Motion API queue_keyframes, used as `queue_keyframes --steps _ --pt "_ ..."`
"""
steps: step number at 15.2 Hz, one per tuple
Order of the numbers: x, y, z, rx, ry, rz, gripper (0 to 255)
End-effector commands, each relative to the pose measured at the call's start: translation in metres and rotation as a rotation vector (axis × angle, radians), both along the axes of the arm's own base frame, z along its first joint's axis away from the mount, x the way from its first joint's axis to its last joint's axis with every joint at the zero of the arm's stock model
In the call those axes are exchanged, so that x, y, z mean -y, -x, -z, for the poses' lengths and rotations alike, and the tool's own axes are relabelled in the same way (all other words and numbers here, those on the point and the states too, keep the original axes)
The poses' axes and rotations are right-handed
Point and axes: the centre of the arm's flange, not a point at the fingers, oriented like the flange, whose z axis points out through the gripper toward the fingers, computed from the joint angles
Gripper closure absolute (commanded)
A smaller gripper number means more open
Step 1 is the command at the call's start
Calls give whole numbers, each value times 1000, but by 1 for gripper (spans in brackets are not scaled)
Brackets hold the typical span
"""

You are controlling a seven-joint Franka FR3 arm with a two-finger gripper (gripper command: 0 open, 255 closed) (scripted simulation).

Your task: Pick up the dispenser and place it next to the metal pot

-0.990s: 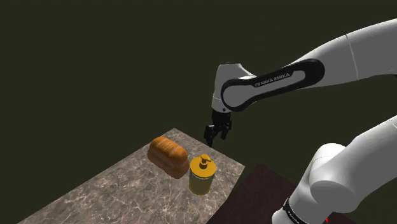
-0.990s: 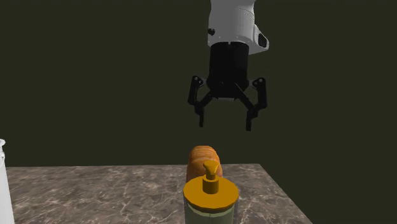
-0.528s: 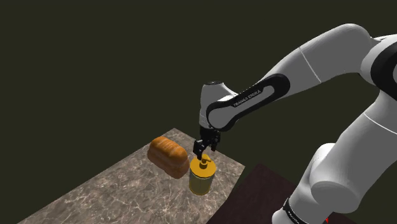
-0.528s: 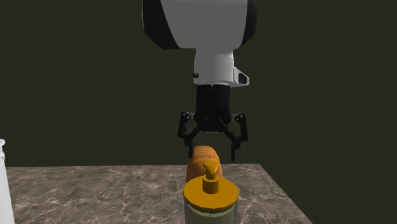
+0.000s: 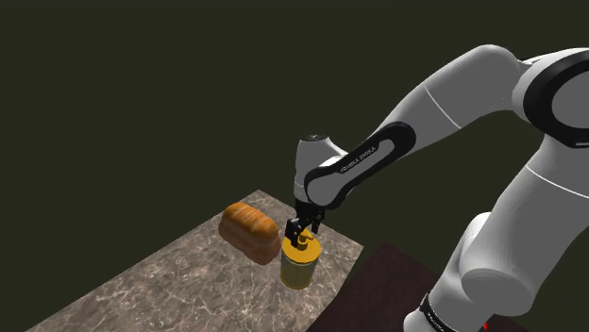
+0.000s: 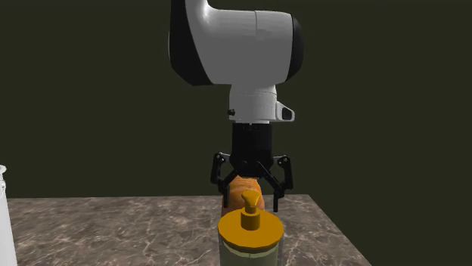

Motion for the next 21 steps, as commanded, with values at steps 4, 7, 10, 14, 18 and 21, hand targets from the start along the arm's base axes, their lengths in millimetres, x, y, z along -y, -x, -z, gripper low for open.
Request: queue_keyframes --steps 4,7,10,14,18,21 --pt "0 0 2 1 0 0 0" --pt "0 0 2 1 0 0 255" --pt "0 0 2 1 0 0 255" --pt "0 0 2 1 0 0 255" --pt "0 0 -9 1 0 0 255" --pt "0 0 -24 1 0 0 255"
